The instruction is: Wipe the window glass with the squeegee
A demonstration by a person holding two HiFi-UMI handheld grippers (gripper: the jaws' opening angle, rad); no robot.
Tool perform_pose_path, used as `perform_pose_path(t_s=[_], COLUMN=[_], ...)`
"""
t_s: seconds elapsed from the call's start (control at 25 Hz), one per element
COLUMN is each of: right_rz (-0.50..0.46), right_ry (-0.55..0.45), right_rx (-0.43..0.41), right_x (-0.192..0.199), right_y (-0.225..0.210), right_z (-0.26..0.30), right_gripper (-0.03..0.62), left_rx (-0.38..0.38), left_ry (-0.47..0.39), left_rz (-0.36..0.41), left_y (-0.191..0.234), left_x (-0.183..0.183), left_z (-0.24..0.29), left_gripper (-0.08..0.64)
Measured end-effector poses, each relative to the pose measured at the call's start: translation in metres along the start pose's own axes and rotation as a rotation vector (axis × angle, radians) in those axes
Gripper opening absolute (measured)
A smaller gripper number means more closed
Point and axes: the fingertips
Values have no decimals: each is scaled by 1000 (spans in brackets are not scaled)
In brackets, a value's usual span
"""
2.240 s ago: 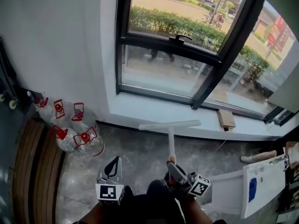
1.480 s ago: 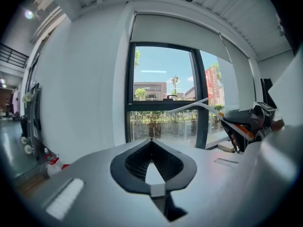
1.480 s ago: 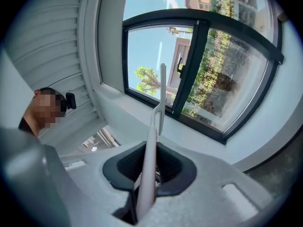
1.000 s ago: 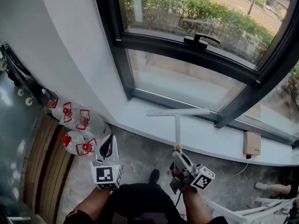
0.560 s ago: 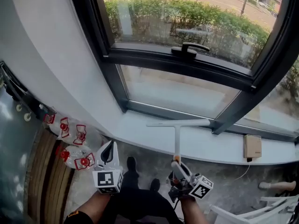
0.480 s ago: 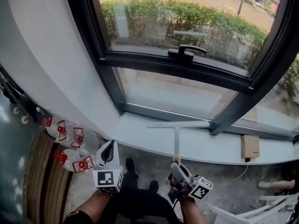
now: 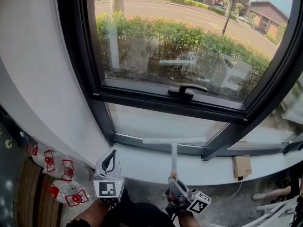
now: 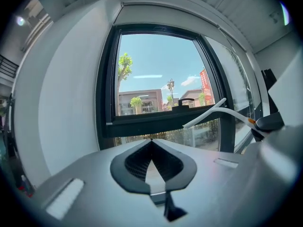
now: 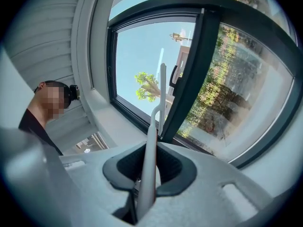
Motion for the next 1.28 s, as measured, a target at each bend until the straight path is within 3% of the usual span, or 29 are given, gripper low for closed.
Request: perform_pose_path(t_s=[0.16, 0.28, 0.52, 0.64, 0.84, 1.04, 1.28], right_rz=[-54, -148, -407, -503, -565, -574, -538], right_ry=[-6, -13, -132, -158, -202, -245, -267], right_rx=[-64, -144, -408, -517, -689, -708, -746], right_x=[-23, -51, -146, -188, -239, -292, -324], right_y=[19, 48, 157, 217, 314, 359, 392], right_z=[69, 125, 271, 326, 400, 456, 497], right_gripper=[43, 43, 43, 43, 43, 43, 43], left_rx=[54, 100, 52, 35, -58, -150, -212], left_ry=[-52, -107, -300, -388, -491, -524, -533], left_rz=[27, 76, 92, 141, 209, 276, 284], left_y=[39, 61, 113, 122, 152, 166, 171], left_x=[-34, -71, -182, -241, -314, -365, -386], left_z=[40, 61, 99, 109, 109, 109, 107], left_gripper=[18, 18, 18, 18, 18, 18, 18])
Point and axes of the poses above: the fingertips, and each gripper's own axes: z forward along the fingers, y to its left, x out of its underside, and after that the axes turned 3 degrees about z, right-handed
